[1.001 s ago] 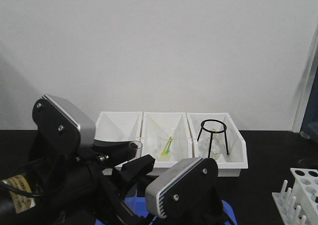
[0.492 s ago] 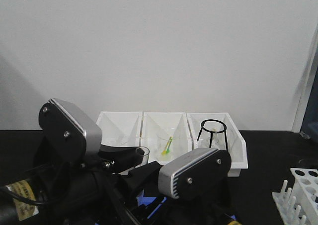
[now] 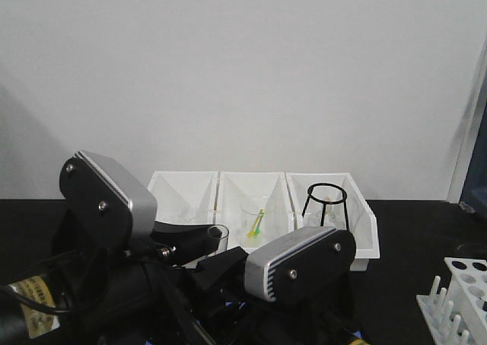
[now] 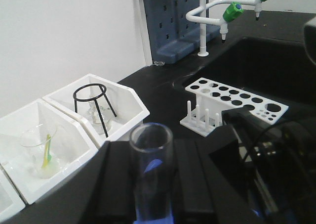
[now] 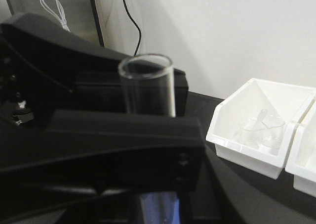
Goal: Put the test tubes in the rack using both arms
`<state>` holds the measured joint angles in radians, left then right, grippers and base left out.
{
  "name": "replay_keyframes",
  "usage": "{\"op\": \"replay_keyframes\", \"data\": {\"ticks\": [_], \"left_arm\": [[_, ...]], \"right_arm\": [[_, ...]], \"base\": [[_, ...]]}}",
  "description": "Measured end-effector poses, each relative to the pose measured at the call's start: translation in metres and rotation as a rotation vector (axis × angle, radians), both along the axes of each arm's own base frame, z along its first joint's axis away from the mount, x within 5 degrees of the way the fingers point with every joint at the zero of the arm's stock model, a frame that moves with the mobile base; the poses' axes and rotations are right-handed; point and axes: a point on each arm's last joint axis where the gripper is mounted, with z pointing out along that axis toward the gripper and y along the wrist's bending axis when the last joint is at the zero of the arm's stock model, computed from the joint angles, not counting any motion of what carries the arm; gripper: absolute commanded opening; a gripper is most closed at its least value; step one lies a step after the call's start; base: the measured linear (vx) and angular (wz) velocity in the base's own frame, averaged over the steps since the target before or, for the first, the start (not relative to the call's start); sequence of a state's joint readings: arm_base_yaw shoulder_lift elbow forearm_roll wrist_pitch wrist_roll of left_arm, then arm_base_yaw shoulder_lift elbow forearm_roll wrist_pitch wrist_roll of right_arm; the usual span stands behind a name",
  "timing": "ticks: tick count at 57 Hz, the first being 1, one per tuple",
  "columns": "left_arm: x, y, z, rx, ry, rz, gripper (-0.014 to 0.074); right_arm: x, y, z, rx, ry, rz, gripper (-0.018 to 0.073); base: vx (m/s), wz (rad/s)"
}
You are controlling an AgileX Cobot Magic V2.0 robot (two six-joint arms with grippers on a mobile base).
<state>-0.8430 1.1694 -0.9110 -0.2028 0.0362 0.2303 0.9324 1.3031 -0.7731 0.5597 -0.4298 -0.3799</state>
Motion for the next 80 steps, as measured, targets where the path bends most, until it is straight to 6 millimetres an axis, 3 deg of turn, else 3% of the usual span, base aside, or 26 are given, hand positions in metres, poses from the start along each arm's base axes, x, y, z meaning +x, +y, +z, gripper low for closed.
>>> {"op": "replay_keyframes", "data": {"ticks": [5, 23, 45, 58, 80], "left_arm": [[0.000, 0.000, 0.000, 0.000, 0.000, 0.000, -0.0022], [0.000, 0.000, 0.000, 0.000, 0.000, 0.000, 0.0007], [0.000, 0.000, 0.000, 0.005, -0.005, -0.002, 0.0314], [0.000, 0.000, 0.003, -0.008, -0.017, 0.001, 0.0366], [-0.011, 0.013, 0.059, -0.150, -0.172, 0.007, 0.0366]], "right_arm": [[0.000, 0.000, 0.000, 0.001, -0.001, 0.000, -0.0014], [0.000, 0.000, 0.000, -0.001, -0.002, 0.000, -0.0010], [0.000, 0.000, 0.000, -0.002, -0.003, 0.000, -0.0010], [0.000, 0.000, 0.000, 0.004, 0.001, -0.005, -0.0011], [0.000, 0.000, 0.000, -0.010, -0.012, -0.005, -0.0011]], "base": [[0.00, 0.00], [0.00, 0.00], [0.00, 0.00], [0.00, 0.00], [0.00, 0.00]]}}
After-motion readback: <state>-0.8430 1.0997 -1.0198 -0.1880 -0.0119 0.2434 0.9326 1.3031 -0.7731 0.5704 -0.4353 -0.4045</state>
